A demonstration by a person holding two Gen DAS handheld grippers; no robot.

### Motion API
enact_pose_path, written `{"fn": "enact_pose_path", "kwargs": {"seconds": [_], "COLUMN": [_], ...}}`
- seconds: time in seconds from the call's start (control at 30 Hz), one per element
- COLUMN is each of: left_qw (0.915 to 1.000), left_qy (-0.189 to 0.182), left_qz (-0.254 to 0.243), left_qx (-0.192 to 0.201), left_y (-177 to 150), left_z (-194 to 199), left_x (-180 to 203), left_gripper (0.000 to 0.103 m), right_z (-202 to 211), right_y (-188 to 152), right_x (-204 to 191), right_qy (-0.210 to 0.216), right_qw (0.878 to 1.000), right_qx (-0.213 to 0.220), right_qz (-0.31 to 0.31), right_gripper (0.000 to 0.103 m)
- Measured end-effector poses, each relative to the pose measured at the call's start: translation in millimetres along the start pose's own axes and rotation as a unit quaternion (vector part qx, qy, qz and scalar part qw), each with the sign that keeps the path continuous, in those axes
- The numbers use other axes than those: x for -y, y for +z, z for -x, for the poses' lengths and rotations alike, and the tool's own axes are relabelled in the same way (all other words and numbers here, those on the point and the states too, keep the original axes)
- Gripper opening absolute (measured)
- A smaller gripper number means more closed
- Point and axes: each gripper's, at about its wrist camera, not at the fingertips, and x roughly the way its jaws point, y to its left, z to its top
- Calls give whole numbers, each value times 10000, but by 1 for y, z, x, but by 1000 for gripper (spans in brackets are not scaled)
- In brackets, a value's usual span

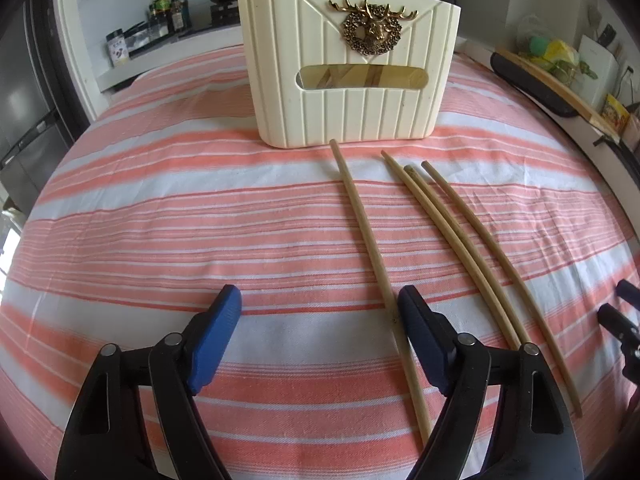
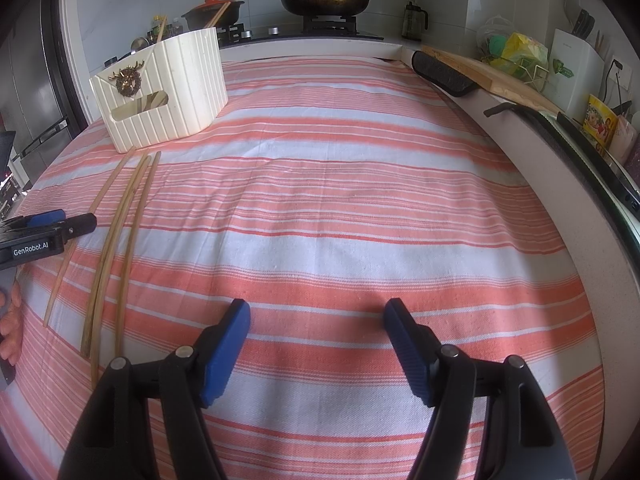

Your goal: Organize utensils

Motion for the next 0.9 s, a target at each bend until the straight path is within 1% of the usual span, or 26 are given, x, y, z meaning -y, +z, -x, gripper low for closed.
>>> {"fn": "enact_pose_path", "kwargs": {"seconds": [0.07, 0.1, 0.13, 0.17, 0.2, 0.23, 0.27, 0.3, 0.33, 0.37, 0.4, 0.47, 0.53, 0.57, 0.6, 0.63, 0.7, 0.83, 0.9], "left_qw": [9999, 9997, 9994, 9990, 9984, 9978, 9974, 9972, 9971, 9970, 9969, 9969, 9967, 9964, 9962, 9958, 9951, 9948, 9954], "left_qy": [-74, -79, -89, -84, -46, -19, -19, -37, -70, -93, -115, -199, -295, -339, -380, -415, -463, -458, -458], "left_qz": [-85, -195, -310, -429, -544, -644, -708, -735, -753, -772, -781, -759, -753, -764, -780, -799, -859, -879, -811], "left_qx": [53, 84, 107, 122, 131, 131, 118, 96, 69, 38, 9, -53, -86, -101, -121, -134, -162, -216, -228], "left_y": [-1, -1, -1, -1, -2, -2, -2, -3, -3, -4, -5, -8, -11, -13, -15, -17, -23, -38, -47], "left_z": [1, 1, 3, 4, 5, 6, 7, 7, 7, 8, 9, 12, 14, 16, 17, 19, 23, 34, 41], "left_x": [3, 8, 12, 18, 23, 29, 31, 33, 33, 31, 32, 25, 16, 13, 10, 7, 0, -21, -34], "left_gripper": [66, 62, 52, 43, 40, 33, 27, 24, 18, 14, 14, 13, 13, 13, 13, 12, 11, 11, 11], "right_z": [0, 0, 2, 5, 10, 15, 19, 21, 19, 15, 10, -1, -13, -19, -19, -18, -17, -6, 2], "right_y": [0, 1, 2, 5, 9, 14, 19, 25, 31, 36, 39, 41, 36, 34, 32, 31, 28, 16, 6], "right_x": [-1, -1, -3, -7, -16, -29, -43, -57, -68, -78, -86, -99, -105, -107, -107, -108, -109, -95, -83], "right_qy": [-21, -42, 36, 377, 785, 1056, 1195, 1311, 1422, 1488, 1518, 1580, 1564, 1506, 1427, 1385, 1232, 676, 495], "right_qw": [10000, 10000, 10000, 9992, 9969, 9944, 9925, 9903, 9881, 9865, 9850, 9811, 9781, 9780, 9794, 9799, 9827, 9935, 9962], "right_qx": [2, 4, -1, -6, -20, -11, 35, 60, 9, -95, -212, -432, -655, -757, -695, -692, -672, -579, -534], "right_qz": [3, -2, -68, -135, -102, 41, 249, 447, 581, 680, 790, 1034, 1209, 1232, 1246, 1255, 1206, 710, 474], "right_gripper": [71, 71, 71, 70, 62, 56, 48, 45, 42, 32, 29, 26, 22, 16, 12, 11, 6, 6, 6]}}
